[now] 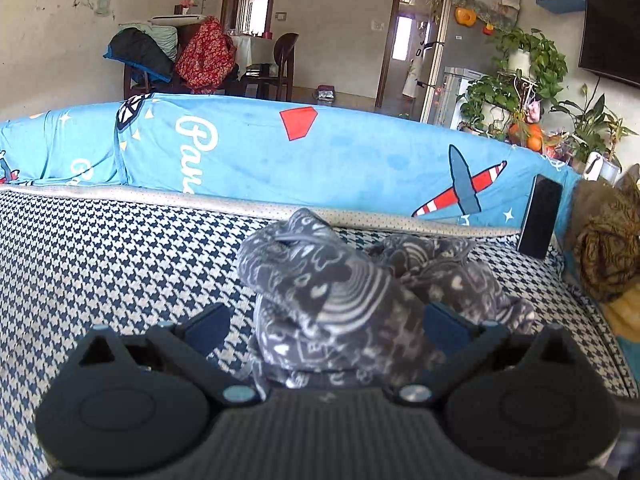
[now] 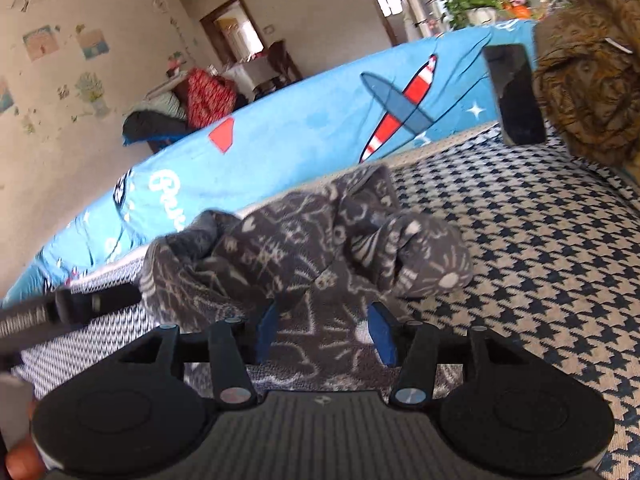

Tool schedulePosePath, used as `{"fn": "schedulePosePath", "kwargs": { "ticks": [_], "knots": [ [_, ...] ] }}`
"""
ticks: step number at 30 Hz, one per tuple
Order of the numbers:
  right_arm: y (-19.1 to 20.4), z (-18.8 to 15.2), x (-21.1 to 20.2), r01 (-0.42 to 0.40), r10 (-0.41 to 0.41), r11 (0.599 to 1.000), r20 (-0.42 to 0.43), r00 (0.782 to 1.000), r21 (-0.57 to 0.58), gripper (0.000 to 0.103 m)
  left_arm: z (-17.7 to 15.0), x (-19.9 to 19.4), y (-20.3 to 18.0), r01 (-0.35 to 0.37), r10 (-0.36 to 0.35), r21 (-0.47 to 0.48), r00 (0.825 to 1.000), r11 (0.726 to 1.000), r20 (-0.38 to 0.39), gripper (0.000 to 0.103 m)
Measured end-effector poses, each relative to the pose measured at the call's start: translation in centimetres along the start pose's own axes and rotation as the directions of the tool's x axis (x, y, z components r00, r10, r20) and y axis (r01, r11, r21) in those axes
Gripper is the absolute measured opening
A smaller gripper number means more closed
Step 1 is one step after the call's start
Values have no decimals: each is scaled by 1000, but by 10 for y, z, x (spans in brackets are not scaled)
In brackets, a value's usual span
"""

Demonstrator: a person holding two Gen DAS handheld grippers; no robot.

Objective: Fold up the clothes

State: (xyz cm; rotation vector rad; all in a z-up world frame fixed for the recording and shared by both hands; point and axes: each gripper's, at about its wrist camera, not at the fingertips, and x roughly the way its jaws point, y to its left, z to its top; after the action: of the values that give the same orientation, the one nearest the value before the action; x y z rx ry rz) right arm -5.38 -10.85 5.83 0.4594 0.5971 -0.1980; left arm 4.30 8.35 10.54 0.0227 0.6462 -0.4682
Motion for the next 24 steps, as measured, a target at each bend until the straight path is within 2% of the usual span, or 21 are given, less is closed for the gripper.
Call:
{"fn": "schedulePosePath", "kwargs": {
  "ticks": [3, 5, 7, 8, 11, 15, 19, 24],
  "knots": [
    [12, -12, 16, -18, 11, 997, -94, 995, -75, 49, -1, 14, -1, 4, -4, 11, 1000, 1000, 1, 103],
    [18, -18, 24, -29, 13, 993, -142, 990, -113, 49, -7, 31, 3, -14, 15, 23, 999, 1000, -49, 103],
    [22, -23, 29, -51, 26, 990, -178, 984, -134, 49, -15, 53, 14, -56, 49, -35, 985, 998, -164, 103],
    [23, -24, 31, -64, 34, 988, -198, 980, -144, 49, -17, 62, 22, -61, 45, -75, 977, 995, -206, 103],
    [27, -27, 31, -126, 86, 979, -237, 968, -161, 50, -22, 75, 48, -52, -1, -190, 963, 980, -269, 103],
    [19, -18, 16, -149, 125, 979, -165, 978, -139, 51, -26, 73, 62, -55, -7, -213, 959, 976, -284, 103],
    [4, -5, 5, -115, 114, 993, -51, 992, -25, 54, -31, 71, 65, -57, -2, -198, 958, 979, -286, 103],
    [2, 7, 7, -91, 88, 993, 40, 995, 78, 67, -32, 68, 68, -57, -3, -200, 958, 978, -287, 103]
  ]
}}
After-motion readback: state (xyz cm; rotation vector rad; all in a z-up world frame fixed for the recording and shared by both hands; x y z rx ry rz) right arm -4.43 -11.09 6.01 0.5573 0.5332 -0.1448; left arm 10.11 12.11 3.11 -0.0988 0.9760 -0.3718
